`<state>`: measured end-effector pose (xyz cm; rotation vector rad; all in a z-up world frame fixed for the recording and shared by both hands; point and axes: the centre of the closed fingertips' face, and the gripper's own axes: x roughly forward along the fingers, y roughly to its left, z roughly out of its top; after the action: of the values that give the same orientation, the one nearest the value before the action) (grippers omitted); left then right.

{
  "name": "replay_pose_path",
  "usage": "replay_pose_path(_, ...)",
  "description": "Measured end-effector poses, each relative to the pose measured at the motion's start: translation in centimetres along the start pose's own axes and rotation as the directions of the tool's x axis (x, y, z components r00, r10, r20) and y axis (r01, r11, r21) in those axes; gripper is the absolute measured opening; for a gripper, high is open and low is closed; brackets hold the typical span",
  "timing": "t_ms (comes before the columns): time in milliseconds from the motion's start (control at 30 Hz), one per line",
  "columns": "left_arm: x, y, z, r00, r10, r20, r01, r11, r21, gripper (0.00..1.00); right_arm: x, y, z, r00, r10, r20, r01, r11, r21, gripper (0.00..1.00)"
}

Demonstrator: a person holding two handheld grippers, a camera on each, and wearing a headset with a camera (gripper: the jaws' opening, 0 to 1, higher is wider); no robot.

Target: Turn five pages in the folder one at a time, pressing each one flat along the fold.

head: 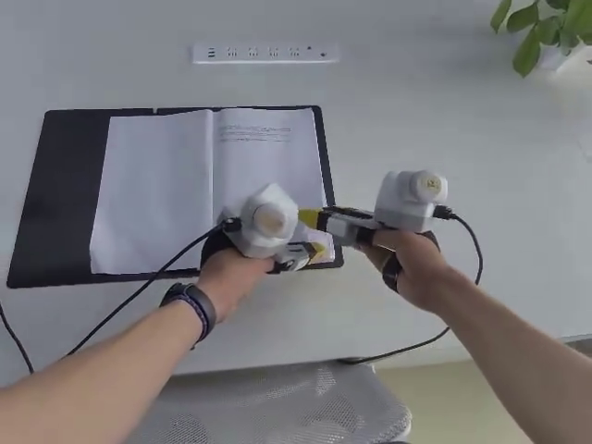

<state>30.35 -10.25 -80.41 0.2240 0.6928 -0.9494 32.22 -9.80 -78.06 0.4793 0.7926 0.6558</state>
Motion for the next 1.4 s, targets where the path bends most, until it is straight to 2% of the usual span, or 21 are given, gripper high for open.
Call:
replay_pose_path(167, 0.0, 0.1, 0.0, 1.0, -0.001, 0.001, 0.001, 1.0, -0.006, 0.5, 0.1, -0.3, -0.1, 0.9999, -0.011, 0.003, 0.011, 1.0, 0.024, 0.24)
replay_pose_path(267, 0.0, 0.0, 0.0, 1.0, -0.004, 0.001, 0.004, 1.0, -0.004, 0.5, 0.1, -0.6, -0.1, 0.9997, -0.017, 0.016, 0.017, 0.999, 0.044, 0.15)
replay_pose_path(500, 0.0, 0.0, 0.0, 0.9999, -0.017, -0.002, 0.017, 1.0, -0.008, 0.51, -0.2, -0.7, -0.3, 0.9992, -0.028, 0.029, 0.026, 0.998, 0.064, 0.04)
replay_pose_path(700, -0.3, -0.3, 0.3, 0.9994, -0.035, -0.005, 0.034, 0.999, -0.038, 0.59, -0.4, -1.0, -0.3, 0.9989, -0.04, 0.025, 0.038, 0.996, 0.075, 0.03)
replay_pose_path(833, -0.8, -0.2, 0.3, 0.9994, -0.035, -0.01, 0.034, 0.999, -0.033, 0.62, -0.6, -1.0, -0.2, 0.9987, -0.04, 0.031, 0.038, 0.996, 0.079, 0.02)
replay_pose_path(1233, -2.8, 0.6, 1.3, 0.9998, -0.018, 0.01, 0.018, 1.0, -0.015, 0.65, -0.5, 0.1, 0.4, 0.9989, -0.027, 0.039, 0.025, 0.998, 0.06, 0.0)
replay_pose_path(1400, -3.5, 0.4, 1.6, 0.9992, -0.037, 0.017, 0.038, 0.999, -0.029, 0.67, -0.4, 0.1, 0.8, 0.9982, -0.026, 0.054, 0.023, 0.998, 0.062, 0.0)
